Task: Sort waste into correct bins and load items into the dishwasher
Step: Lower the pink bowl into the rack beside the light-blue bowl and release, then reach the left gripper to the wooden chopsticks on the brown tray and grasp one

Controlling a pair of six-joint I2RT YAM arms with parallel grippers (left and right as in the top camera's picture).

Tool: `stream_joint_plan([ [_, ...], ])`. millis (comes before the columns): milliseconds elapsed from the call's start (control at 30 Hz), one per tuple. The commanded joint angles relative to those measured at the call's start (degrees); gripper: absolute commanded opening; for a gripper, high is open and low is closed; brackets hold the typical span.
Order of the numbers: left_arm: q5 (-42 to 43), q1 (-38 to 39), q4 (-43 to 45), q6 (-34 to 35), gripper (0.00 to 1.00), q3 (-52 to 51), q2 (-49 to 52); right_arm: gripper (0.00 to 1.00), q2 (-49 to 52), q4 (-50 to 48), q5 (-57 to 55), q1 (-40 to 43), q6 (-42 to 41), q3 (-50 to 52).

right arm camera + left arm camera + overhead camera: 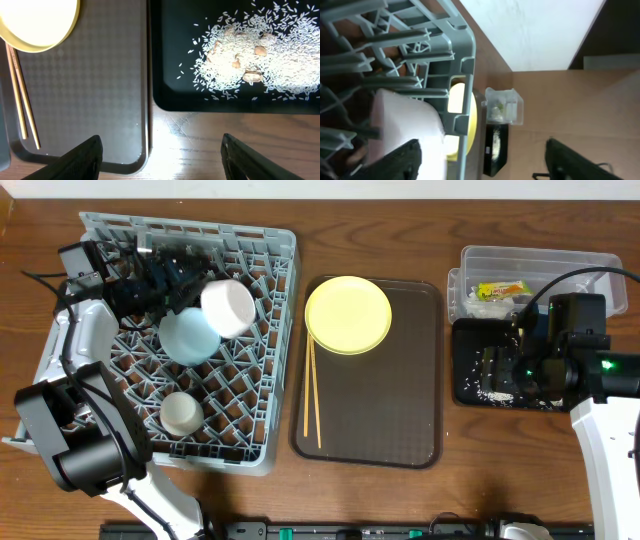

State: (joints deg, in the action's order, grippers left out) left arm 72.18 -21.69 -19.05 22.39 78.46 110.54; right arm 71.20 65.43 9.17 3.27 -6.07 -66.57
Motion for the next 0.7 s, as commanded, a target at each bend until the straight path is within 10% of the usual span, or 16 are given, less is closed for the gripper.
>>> stream_joint_plan([
  [0,-2.4,-0.2,-0.7,-0.6,0.82,0.3,-2.8,0.74,-0.3,0.2,-0.2,0.6,-0.1,-0.2],
  [300,-13.6,4.1,-5.4,-2.8,0.88,0.3,-17.1,0.74,-0.3,0.1,-0.2,0.6,-0.1,-0.2],
  [667,-61.1,33.8,-33.2,-0.4,0.93,0.2,-29.5,0.75,-0.3,0.1,-0.2,0.6,-0.1,-0.2],
])
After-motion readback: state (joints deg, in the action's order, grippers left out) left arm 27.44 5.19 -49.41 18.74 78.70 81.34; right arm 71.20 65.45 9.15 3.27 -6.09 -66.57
